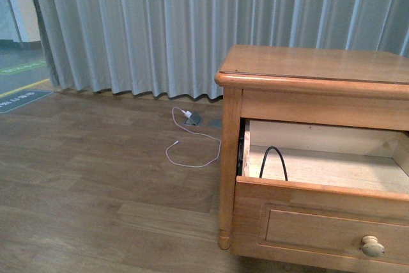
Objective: Put charger into drawer
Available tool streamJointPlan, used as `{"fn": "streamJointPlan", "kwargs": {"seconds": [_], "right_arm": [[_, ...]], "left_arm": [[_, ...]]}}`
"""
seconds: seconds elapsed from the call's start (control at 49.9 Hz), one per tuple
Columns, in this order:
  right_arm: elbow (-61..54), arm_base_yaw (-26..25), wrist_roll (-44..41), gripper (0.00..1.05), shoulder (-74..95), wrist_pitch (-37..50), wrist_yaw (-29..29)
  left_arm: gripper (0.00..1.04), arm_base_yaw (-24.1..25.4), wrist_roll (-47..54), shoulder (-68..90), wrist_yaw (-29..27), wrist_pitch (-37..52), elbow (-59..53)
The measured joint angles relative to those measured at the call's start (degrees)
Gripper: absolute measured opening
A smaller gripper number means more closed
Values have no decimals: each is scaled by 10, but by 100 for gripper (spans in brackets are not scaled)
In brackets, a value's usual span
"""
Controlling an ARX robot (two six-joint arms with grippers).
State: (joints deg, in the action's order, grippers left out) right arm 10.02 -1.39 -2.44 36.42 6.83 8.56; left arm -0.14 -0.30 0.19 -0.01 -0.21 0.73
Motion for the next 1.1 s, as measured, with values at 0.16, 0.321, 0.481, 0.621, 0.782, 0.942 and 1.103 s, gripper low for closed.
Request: {"fn": "streamJointPlan", "kwargs": {"seconds": [0.16, 0.321, 0.481, 0.621, 0.782, 0.942, 1.103], "right_arm": [[54, 47, 9, 97, 137, 53, 2], [121, 76, 12, 97, 297, 95, -7], [206, 89, 31, 97, 491, 129, -17], [263, 92, 67, 97, 591, 161, -10], [332, 92, 91, 97, 667, 194, 14], [407, 87, 95, 97, 737, 225, 49], [485, 78, 87, 97, 814, 256, 73]], "left_arm": [[99, 0, 0, 0, 0, 0, 0], [99, 0, 0, 0, 0, 0, 0], [99, 0, 0, 0, 0, 0, 0], [99, 0, 0, 0, 0, 0, 0], [99, 0, 0, 0, 0, 0, 0], [99, 0, 0, 0, 0, 0, 0], [99, 0, 0, 0, 0, 0, 0]]}}
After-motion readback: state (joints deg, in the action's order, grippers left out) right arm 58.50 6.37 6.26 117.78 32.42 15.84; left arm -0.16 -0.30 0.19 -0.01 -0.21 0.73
